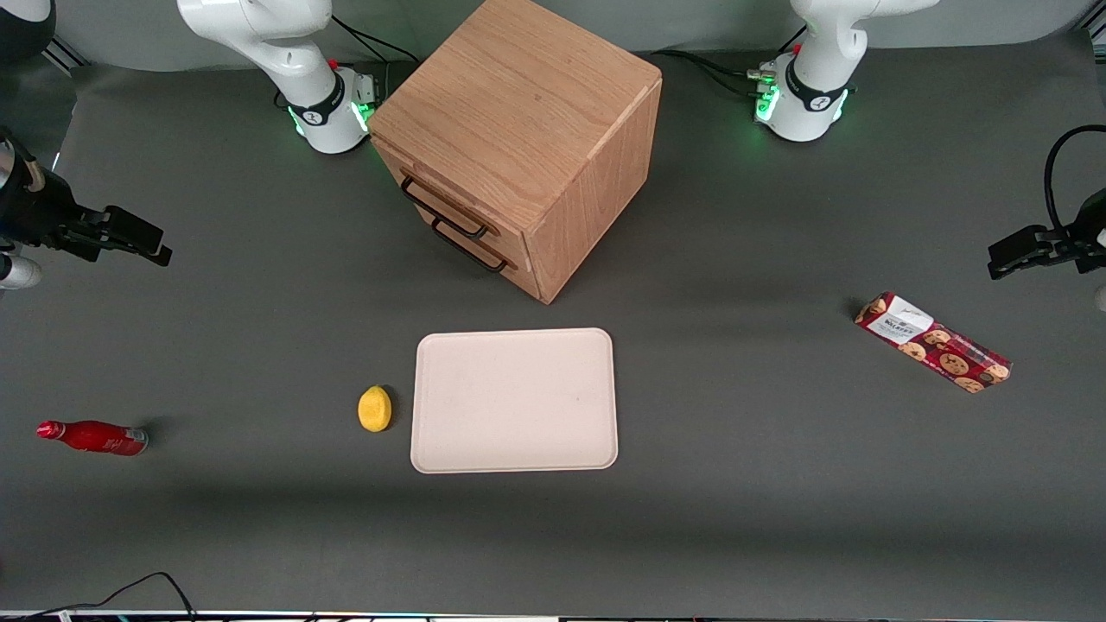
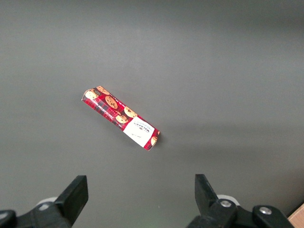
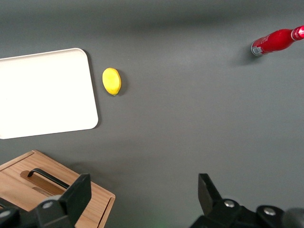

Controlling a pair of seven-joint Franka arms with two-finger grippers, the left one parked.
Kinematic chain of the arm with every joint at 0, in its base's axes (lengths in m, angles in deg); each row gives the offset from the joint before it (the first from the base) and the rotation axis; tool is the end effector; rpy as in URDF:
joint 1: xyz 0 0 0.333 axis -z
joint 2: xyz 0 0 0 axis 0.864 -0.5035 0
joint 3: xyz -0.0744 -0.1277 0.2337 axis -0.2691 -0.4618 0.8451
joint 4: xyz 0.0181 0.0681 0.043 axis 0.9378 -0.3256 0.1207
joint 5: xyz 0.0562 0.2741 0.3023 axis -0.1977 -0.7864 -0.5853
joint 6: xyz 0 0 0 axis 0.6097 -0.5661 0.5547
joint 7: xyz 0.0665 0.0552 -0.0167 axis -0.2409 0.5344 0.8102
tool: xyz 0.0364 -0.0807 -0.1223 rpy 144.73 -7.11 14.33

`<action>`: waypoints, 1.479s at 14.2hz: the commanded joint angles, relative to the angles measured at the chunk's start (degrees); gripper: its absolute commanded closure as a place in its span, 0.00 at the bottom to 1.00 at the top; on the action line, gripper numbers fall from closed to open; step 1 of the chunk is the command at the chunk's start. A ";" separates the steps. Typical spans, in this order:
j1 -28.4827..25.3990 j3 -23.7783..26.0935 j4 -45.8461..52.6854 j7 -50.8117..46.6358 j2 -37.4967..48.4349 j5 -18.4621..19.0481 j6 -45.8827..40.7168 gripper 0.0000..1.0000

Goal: Open upper drawer
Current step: 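Move the right gripper toward the upper drawer's black handle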

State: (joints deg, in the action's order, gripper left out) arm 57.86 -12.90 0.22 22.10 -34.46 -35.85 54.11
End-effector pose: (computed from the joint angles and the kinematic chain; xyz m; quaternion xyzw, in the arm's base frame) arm 0.5768 0.0241 0.5538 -0.9981 0.0595 0.0114 0.0098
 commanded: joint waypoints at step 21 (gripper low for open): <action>-0.73 21.11 -11.55 18.14 -0.58 -7.69 5.94 0.00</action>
State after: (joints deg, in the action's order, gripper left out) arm 56.79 7.87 -9.26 33.63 -35.55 -39.26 57.96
